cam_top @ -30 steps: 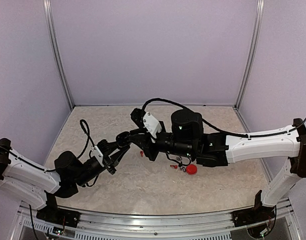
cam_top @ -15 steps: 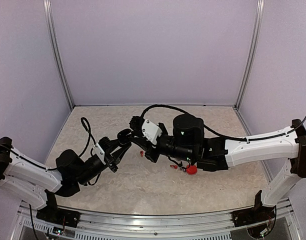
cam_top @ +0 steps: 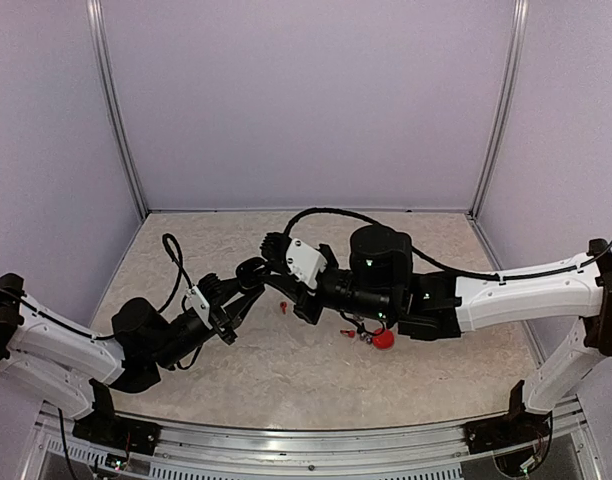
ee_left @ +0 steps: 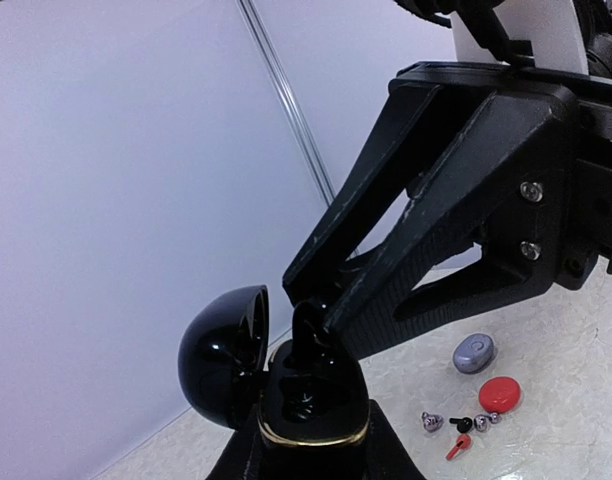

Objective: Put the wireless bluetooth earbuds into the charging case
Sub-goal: Adjust the right earbud in the right side groove of the charging case.

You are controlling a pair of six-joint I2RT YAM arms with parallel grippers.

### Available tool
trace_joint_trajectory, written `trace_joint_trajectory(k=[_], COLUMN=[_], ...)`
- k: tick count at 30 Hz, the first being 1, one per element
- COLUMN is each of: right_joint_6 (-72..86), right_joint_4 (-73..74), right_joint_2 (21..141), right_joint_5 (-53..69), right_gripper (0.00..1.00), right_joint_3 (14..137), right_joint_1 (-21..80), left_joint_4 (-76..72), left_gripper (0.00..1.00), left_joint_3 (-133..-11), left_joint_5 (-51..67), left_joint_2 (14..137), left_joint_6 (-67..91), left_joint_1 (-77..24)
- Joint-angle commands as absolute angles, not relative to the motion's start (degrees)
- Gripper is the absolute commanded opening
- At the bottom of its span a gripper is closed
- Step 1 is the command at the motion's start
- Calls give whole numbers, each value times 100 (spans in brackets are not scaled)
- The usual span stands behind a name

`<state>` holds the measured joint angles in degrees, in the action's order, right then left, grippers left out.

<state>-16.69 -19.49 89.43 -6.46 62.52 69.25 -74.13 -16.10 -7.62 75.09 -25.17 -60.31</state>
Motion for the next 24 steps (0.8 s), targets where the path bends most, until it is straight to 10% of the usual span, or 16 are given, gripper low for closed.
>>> trace_joint_trajectory(k=[1, 24], right_joint_6=[-1505, -1486], right_joint_4=[-1402, -1600], right_joint_2=[8916, 7980], right_joint_5=[-784, 549], right_gripper=[9, 65], right_joint_3=[6223, 5738], right_joint_1=[6689, 6679], left_joint_4=[-8069, -7667], left_gripper=[0, 0], left_joint_3=[-1860, -1949], left_joint_5=[226, 228], left_joint_2=[7353, 7170], left_joint_6=[-2652, -1639], left_joint_1=[-6248, -5966])
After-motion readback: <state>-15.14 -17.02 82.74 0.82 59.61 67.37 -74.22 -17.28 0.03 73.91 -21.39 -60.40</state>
